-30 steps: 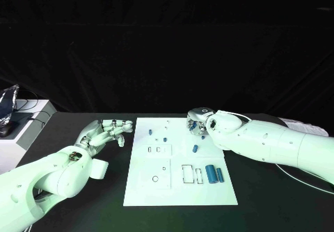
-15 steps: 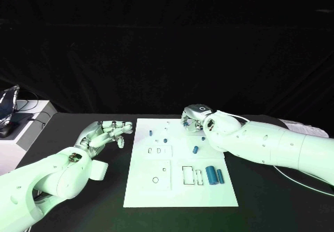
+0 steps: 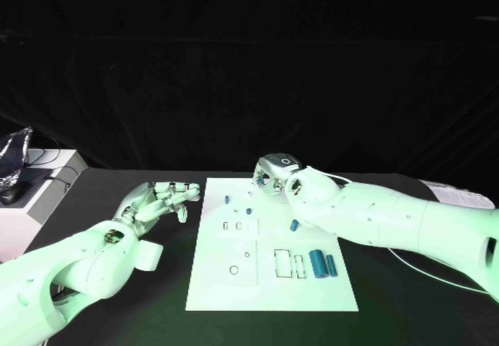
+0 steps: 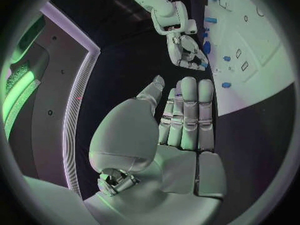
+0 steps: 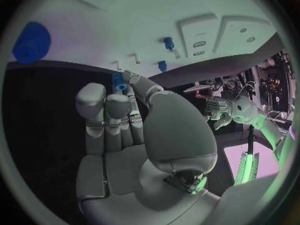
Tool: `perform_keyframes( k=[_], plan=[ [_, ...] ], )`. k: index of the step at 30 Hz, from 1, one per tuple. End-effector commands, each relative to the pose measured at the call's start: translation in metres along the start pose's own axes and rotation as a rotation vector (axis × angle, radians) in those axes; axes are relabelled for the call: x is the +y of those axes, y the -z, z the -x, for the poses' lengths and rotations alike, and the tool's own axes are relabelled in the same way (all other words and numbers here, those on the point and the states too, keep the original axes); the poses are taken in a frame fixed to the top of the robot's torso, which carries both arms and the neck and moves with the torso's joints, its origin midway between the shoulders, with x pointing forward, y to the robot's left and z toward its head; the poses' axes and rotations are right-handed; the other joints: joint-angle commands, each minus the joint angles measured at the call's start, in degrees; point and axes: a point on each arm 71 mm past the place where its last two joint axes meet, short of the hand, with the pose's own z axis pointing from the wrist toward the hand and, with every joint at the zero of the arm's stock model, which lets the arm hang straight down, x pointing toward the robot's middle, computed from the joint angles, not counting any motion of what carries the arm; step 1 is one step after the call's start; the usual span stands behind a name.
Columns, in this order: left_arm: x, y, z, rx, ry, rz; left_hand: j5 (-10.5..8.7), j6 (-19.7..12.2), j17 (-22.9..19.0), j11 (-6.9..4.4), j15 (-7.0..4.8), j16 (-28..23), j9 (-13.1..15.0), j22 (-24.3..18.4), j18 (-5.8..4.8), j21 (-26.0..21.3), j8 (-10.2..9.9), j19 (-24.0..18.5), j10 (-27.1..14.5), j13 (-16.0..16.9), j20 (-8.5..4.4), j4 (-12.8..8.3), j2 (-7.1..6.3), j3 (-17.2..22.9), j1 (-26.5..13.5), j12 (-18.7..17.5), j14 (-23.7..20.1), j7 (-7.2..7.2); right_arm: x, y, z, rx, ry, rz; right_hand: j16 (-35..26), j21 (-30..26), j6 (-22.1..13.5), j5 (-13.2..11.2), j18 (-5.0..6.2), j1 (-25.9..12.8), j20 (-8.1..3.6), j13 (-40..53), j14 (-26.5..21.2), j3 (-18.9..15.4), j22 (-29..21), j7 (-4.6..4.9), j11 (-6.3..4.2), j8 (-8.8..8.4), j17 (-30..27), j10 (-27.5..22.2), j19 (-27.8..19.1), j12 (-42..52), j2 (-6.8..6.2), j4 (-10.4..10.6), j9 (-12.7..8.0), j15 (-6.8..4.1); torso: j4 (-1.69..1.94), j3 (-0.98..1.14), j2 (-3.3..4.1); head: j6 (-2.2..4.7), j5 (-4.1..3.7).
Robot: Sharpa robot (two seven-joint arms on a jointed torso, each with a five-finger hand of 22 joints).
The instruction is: Assemble the parts on the task board
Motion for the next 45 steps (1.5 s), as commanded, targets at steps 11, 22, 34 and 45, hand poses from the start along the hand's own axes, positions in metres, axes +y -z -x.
perform_keyframes(
  k=[11, 22, 34, 45],
  plan=[
    [-0.001, 0.000, -0.005, 0.028, 0.005, -0.005, -0.26, -0.46, -0.13, -0.04, 0.24, 0.41, 0.03, 0.21, 1.78, 0.37, 0.26, 0.11, -0.43, -0.09, 0.27, -0.39, 0.42, -0.07, -0.12, 0.25, -0.08, 0.07, 0.007, -0.012, -0.002, -0.077, 0.030, -0.023, -0.27, -1.52, 0.48, 0.00, 0.21, 0.43, -0.65, 0.26, 0.16, -0.11, 1.49, 0.06, -2.02, -0.08, 0.20, 5.68, 3.06, 0.33, 1.05, -0.43, 0.01, -0.42, 1.11, -0.83, 0.26, 0.18, -0.41],
    [-0.002, 0.000, -0.005, 0.030, 0.004, -0.005, -0.26, -0.46, -0.13, -0.04, 0.24, 0.41, 0.03, 0.21, 1.78, 0.37, 0.26, 0.11, -0.43, -0.09, 0.27, -0.39, 0.42, -0.07, -0.12, 0.25, -0.08, 0.07, 0.004, -0.013, -0.008, -0.040, 0.043, -0.034, -0.29, -2.12, 0.49, 0.03, 0.20, 0.42, -0.64, 0.26, 0.18, -0.10, 2.19, 0.02, -2.02, -0.07, 0.25, 5.67, 3.23, 0.32, 1.03, -0.39, 0.00, -0.42, 1.51, -1.13, 0.55, 0.00, -0.69],
    [-0.002, 0.000, -0.006, 0.035, 0.006, -0.005, -0.26, -0.52, -0.29, 0.00, 0.27, 0.54, 0.03, 0.41, 1.80, 0.30, 0.27, 0.11, -0.51, -0.09, 0.30, -0.41, 0.41, -0.13, -0.26, 0.24, -0.13, 0.10, 0.000, -0.015, -0.012, -0.020, 0.061, -0.057, -0.31, -2.28, 0.46, 0.02, 0.20, 0.40, -0.64, 0.26, 0.15, -0.10, 2.28, -0.03, -2.03, -0.08, 0.25, 5.61, 3.20, 0.32, 1.01, -0.38, -0.01, -0.42, 1.81, -1.22, 0.59, -0.05, -0.85],
    [-0.002, -0.001, -0.007, 0.036, 0.007, -0.005, -0.26, -0.52, -0.29, 0.00, 0.27, 0.54, 0.03, 0.41, 1.80, 0.30, 0.27, 0.11, -0.51, -0.09, 0.30, -0.41, 0.41, -0.13, -0.26, 0.24, -0.13, 0.10, -0.001, -0.016, -0.017, -0.005, 0.068, -0.062, -0.40, -2.69, 0.40, -0.02, 0.20, 0.34, -0.63, 0.26, 0.14, -0.05, 2.49, -0.03, -2.00, -0.07, 0.22, 5.50, 3.23, 0.32, 1.03, -0.38, -0.03, -0.40, 1.98, -1.36, 0.84, 0.05, -0.80]
  ],
)
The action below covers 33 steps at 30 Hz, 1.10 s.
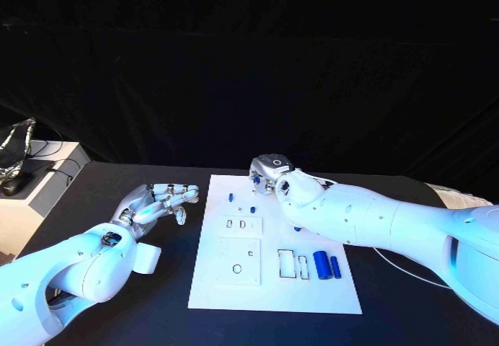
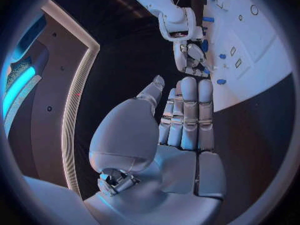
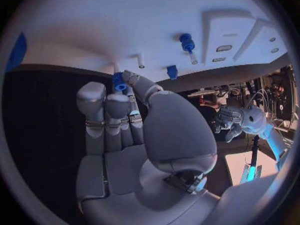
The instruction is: Assemble the parts on the task board
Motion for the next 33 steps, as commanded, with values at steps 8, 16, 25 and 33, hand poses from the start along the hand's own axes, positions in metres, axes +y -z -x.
perform_keyframes(
  k=[8, 16, 25, 33],
  plan=[
    [-0.0012, -0.0005, -0.0031, 0.024, 0.003, -0.007, -0.26, -0.31, -0.05, 0.00, 0.27, 0.32, 0.03, 0.05, 1.79, 0.30, 0.27, 0.12, -0.52, -0.09, 0.29, -0.25, 0.41, 0.04, -0.26, 0.24, -0.13, -0.11, -0.0023, -0.0013, -0.0030, 0.026, 0.024, 0.004, -0.36, -0.86, 0.24, 0.13, 0.67, 0.04, -0.42, 0.26, 0.12, 0.19, 2.17, -0.04, -1.96, -0.07, 0.02, 5.32, 3.07, 0.31, 0.86, -0.17, -0.04, -0.38, 0.12, -0.13, 0.19, -0.19, 0.25],
    [-0.0012, -0.0006, -0.0035, 0.025, 0.004, -0.007, -0.26, -0.31, -0.05, 0.00, 0.27, 0.32, 0.03, 0.05, 1.79, 0.30, 0.27, 0.12, -0.52, -0.09, 0.29, -0.25, 0.41, 0.04, -0.26, 0.24, -0.13, -0.11, -0.0018, -0.0020, -0.0045, 0.027, 0.023, 0.006, -0.51, -1.25, -0.15, -0.03, 0.68, 0.03, -0.36, 0.23, 0.06, 0.26, 2.27, 0.08, -1.79, -0.12, 0.02, 4.77, 3.02, 0.30, 0.87, -0.09, -0.12, -0.28, 0.13, -0.13, 0.25, -0.16, 0.22],
    [-0.0012, -0.0005, -0.0033, 0.025, 0.004, -0.006, -0.26, -0.31, -0.05, 0.00, 0.27, 0.32, 0.03, 0.05, 1.79, 0.30, 0.27, 0.12, -0.52, -0.09, 0.29, -0.25, 0.41, 0.04, -0.26, 0.24, -0.13, -0.11, -0.0038, -0.0033, -0.0054, 0.031, 0.024, -0.002, -0.67, -1.62, -0.50, -0.04, 0.75, 0.02, -0.24, 0.22, 0.07, 0.55, 2.47, 0.17, -1.62, -0.11, 0.06, 4.26, 3.04, 0.29, 0.73, -0.08, -0.21, -0.16, 0.13, -0.18, 0.29, -0.16, 0.18],
    [-0.0009, -0.0007, -0.0028, 0.023, 0.003, -0.005, -0.26, -0.31, -0.05, 0.00, 0.27, 0.32, 0.03, 0.05, 1.79, 0.30, 0.27, 0.12, -0.52, -0.09, 0.29, -0.25, 0.41, 0.04, -0.26, 0.24, -0.13, -0.11, -0.0068, -0.0033, -0.0058, 0.033, 0.029, -0.012, -0.90, -2.33, -0.75, -0.02, 0.87, 0.00, -0.12, 0.22, 0.04, 0.76, 2.65, 0.23, -1.49, -0.09, 0.13, 3.84, 3.05, 0.30, 0.51, 0.00, -0.26, -0.06, 0.08, -0.14, 0.35, -0.21, 0.21]
  ],
)
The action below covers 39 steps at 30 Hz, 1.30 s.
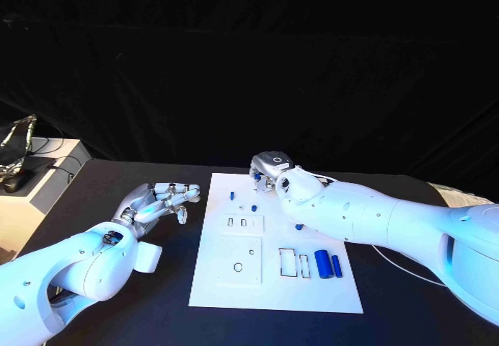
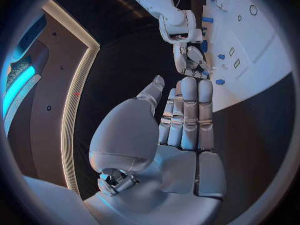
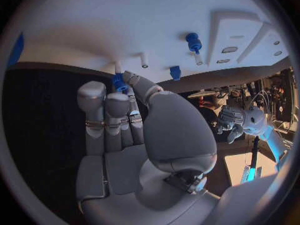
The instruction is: Assemble the parts on the task board
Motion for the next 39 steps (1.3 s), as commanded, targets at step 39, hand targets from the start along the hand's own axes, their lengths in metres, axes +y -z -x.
perform_keyframes(
  k=[39],
  plan=[
    [-0.0001, -0.0007, -0.0003, 0.015, 0.001, -0.003, -0.27, -0.36, -0.31, -0.01, 0.27, 0.46, 0.02, 0.33, 1.80, 0.10, 0.31, 0.17, -0.56, -0.06, 0.29, -0.33, 0.48, 0.06, -0.16, 0.26, -0.18, -0.09, -0.0071, 0.0075, -0.0052, 0.020, 0.014, -0.013, -0.40, -0.18, -0.03, 0.29, 0.96, 0.23, -0.18, 0.22, 0.11, 0.28, 3.32, -0.24, -1.65, -0.09, 0.41, 4.35, 3.21, 0.31, -0.09, -0.08, 0.06, -0.14, 0.01, -0.03, 0.21, -0.54, 0.11]
  ],
)
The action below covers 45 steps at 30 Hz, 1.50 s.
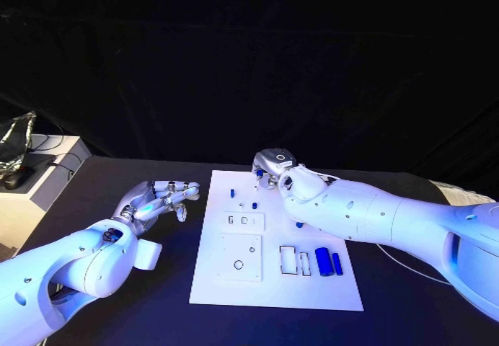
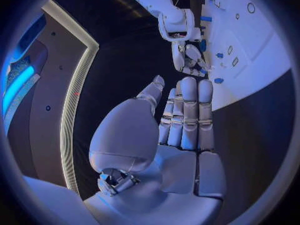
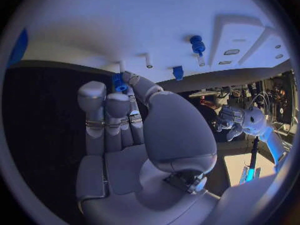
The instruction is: Assemble the parts on the task board
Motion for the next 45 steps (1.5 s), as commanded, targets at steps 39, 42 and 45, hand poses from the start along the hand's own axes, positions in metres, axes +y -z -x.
perform_keyframes(
  k=[39, 42, 45],
  plan=[
    [-0.0004, -0.0002, -0.0009, 0.016, 0.001, -0.002, -0.27, -0.39, -0.27, 0.00, 0.27, 0.34, 0.03, 0.45, 1.80, -0.14, 0.34, 0.27, -0.65, -0.08, 0.28, -0.50, 0.67, 0.16, 0.01, 0.24, -0.23, -0.08, -0.0016, 0.0099, -0.0060, 0.017, -0.039, 0.018, -1.24, -2.64, -2.17, -3.32, 1.18, 0.53, 0.11, 0.19, 0.20, -0.23, 2.70, 0.22, -1.04, -0.15, 0.01, 2.50, 3.39, 0.30, -2.58, 2.15, -0.79, 0.28, -0.01, -0.06, 0.05, -0.17, 0.08],
    [-0.0004, -0.0002, -0.0008, 0.015, 0.001, -0.002, -0.27, -0.39, -0.27, 0.00, 0.27, 0.34, 0.03, 0.45, 1.80, -0.14, 0.34, 0.27, -0.65, -0.08, 0.28, -0.50, 0.67, 0.16, 0.01, 0.24, -0.23, -0.08, -0.0017, 0.0103, -0.0054, 0.007, -0.043, 0.020, -1.25, -2.63, -2.06, -3.45, 1.14, 0.69, 0.07, 0.20, 0.21, -0.28, 2.70, 0.19, -1.14, -0.12, 0.03, 2.83, 3.40, 0.31, -2.52, 2.26, -0.78, 0.21, -0.01, -0.07, 0.08, -0.13, 0.07],
    [-0.0003, -0.0003, -0.0008, 0.014, 0.001, -0.001, -0.28, -0.39, -0.29, -0.01, 0.26, 0.35, 0.02, 0.48, 1.80, -0.16, 0.35, 0.28, -0.63, -0.08, 0.27, -0.56, 0.77, 0.22, 0.06, 0.25, -0.23, -0.09, -0.0015, 0.0106, -0.0042, -0.015, -0.050, 0.025, -1.24, -2.37, -1.17, -3.00, 1.04, 1.53, -0.12, 0.25, 0.24, -0.37, 2.79, -0.03, -1.60, -0.03, 0.08, 4.46, 3.40, 0.36, -2.17, 1.87, -0.61, -0.10, 0.04, -0.08, 0.03, -0.16, 0.05]
  ],
)
